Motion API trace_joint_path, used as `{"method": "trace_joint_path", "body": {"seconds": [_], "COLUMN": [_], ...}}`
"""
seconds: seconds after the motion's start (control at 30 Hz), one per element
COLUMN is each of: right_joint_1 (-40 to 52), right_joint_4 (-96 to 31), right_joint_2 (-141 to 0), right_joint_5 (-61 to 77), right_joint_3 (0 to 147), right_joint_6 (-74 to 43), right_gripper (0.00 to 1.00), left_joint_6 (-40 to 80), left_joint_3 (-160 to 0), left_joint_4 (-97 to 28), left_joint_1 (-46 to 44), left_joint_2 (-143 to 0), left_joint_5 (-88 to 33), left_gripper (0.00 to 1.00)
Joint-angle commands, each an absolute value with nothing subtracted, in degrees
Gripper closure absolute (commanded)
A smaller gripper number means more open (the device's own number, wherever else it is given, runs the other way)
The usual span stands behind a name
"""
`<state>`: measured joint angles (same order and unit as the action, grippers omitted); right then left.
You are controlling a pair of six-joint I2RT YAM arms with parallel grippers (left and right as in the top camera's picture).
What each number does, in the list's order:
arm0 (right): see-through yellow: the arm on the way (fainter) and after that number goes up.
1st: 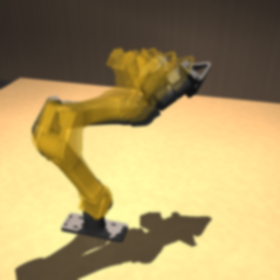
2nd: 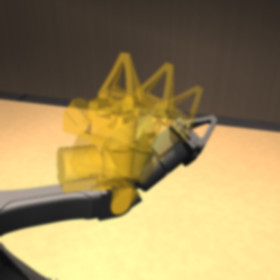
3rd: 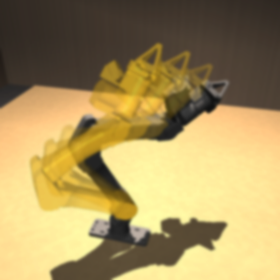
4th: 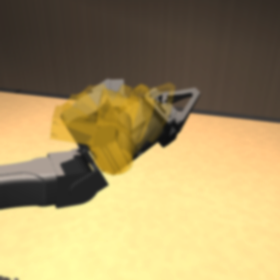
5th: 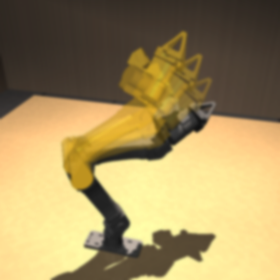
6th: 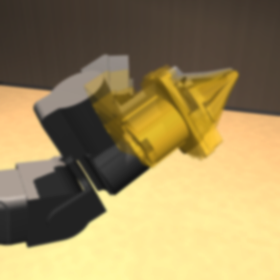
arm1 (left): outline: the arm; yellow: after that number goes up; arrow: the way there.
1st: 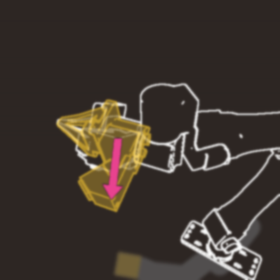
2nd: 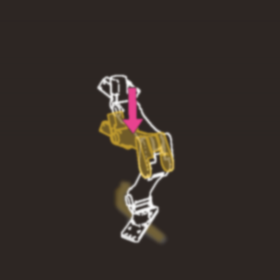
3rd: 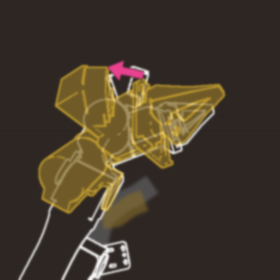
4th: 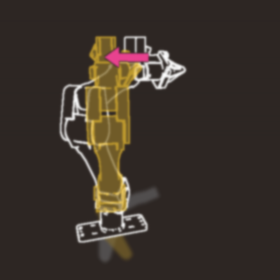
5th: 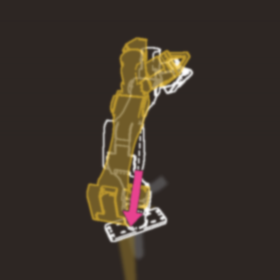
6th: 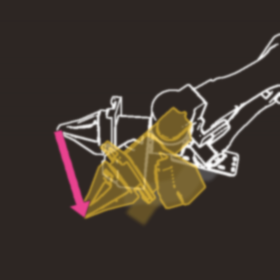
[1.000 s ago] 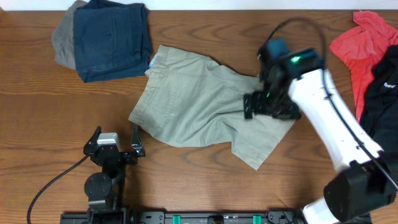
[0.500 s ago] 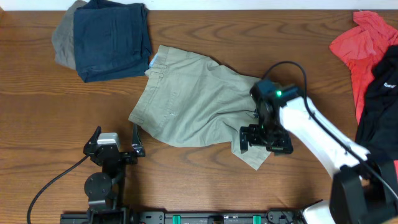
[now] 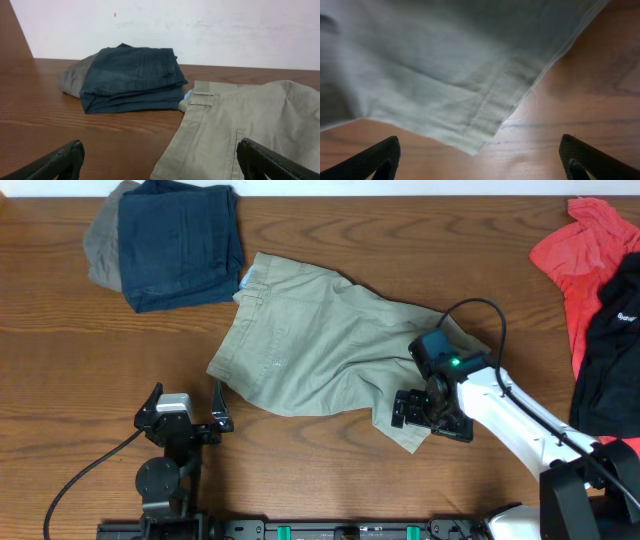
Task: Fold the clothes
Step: 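Grasp the right leg hem of the khaki shorts with the right gripper, then reach the left gripper to the shorts' left waistband corner and grasp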
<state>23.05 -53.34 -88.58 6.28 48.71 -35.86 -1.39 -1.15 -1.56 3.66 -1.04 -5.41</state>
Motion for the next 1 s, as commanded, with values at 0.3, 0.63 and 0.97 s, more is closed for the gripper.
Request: {"method": "trace_joint_path", "body": {"seconds": [0.3, 0.63, 0.97], "right_joint_1": [22.5, 22.5, 20.1], "right_joint_4": [-45.5, -42.6, -43.8], "right_joint_2": [-87.9, -87.9, -87.7], "right_joint_5": [8.6, 9.0, 8.8], "right_joint_3": [40.9, 39.4, 40.2], "right_joint_6": [-37.7, -37.9, -37.9], "right_gripper": [0.18, 0.60, 0.99], "left_joint_6": [-1.7, -1.7, -1.7], "left_joint_3": [-0.3, -0.3, -0.3], "left_joint_4": [-3.6, -3.6, -3.6], "left_joint_1": [3.9, 3.9, 3.9], "left_joint_2": [-1.0, -1.0, -1.0], "left_joint_5": [-6.0, -6.0, -6.0], "left_gripper": [0.02, 0.02, 0.02]}}
